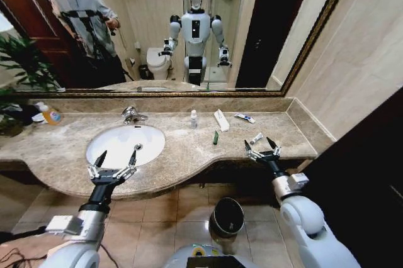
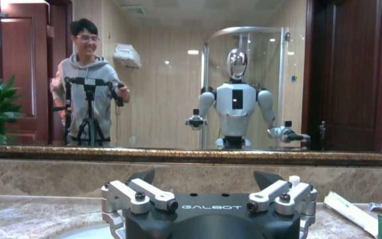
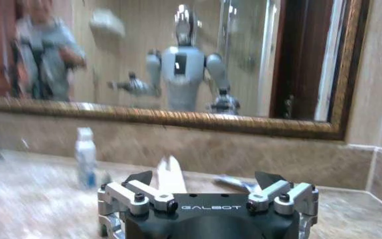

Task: Pick up the trash from the sink and place it in the trash bin.

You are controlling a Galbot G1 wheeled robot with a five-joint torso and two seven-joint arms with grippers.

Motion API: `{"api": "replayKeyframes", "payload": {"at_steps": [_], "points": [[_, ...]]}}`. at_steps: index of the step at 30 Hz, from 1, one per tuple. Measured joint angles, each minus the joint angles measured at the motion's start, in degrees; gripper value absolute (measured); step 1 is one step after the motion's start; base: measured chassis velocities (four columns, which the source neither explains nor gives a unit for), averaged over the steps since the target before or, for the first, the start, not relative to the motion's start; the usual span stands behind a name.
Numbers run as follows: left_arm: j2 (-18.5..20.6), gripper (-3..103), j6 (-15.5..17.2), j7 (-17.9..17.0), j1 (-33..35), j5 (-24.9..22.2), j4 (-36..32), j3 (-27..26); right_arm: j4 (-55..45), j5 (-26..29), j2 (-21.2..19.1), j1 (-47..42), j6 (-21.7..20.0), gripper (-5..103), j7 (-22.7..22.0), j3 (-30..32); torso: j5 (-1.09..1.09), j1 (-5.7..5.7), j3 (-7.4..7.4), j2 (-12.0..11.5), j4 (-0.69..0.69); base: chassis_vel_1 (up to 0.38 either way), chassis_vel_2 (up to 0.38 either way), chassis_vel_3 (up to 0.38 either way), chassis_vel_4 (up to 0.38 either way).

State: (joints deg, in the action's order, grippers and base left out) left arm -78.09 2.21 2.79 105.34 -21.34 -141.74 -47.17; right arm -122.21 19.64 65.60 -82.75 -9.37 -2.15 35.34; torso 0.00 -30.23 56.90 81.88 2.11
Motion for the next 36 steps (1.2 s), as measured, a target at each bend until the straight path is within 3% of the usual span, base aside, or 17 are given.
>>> {"api": "replayKeyframes", "payload": {"at_steps": [3,9,12,24,29,36], "points": [[0.00,100,0.00,0.00,0.00,0.00,0.00,0.00,3.35,0.35,-1.77,3.05,-2.79,100,-1.12,-0.14,0.00,0.00,0.00,0.00,0.00,0.000,0.000,0.000,0.000],[0.00,100,0.00,0.01,0.00,0.00,0.00,0.00,10.21,-1.00,-3.12,10.22,-3.75,100,-4.67,-2.99,0.01,0.00,0.00,0.00,0.00,0.000,0.000,0.000,0.000],[0.00,100,0.00,0.00,0.00,0.00,0.00,0.00,13.95,-2.10,-2.53,14.65,-3.81,100,-7.66,-5.74,-0.01,-0.01,0.01,0.00,0.02,0.000,0.000,0.000,0.000],[0.00,100,0.00,0.00,0.00,0.00,0.00,0.00,23.18,-5.17,0.43,17.94,-2.32,100,-9.28,-9.04,-0.01,0.00,0.00,0.00,-0.01,0.000,0.000,0.000,0.000],[0.00,100,0.00,0.01,0.00,0.00,0.00,0.00,26.24,-6.14,1.53,20.19,-2.25,100,-12.35,-11.11,0.00,0.00,0.00,-0.01,0.00,0.000,0.000,0.000,0.000],[0.00,100,0.00,0.01,0.00,0.00,0.00,0.00,27.51,-11.39,1.94,20.88,-2.32,100,-12.90,-12.41,-0.01,0.00,0.00,0.00,0.00,0.000,0.000,0.000,0.000]]}}
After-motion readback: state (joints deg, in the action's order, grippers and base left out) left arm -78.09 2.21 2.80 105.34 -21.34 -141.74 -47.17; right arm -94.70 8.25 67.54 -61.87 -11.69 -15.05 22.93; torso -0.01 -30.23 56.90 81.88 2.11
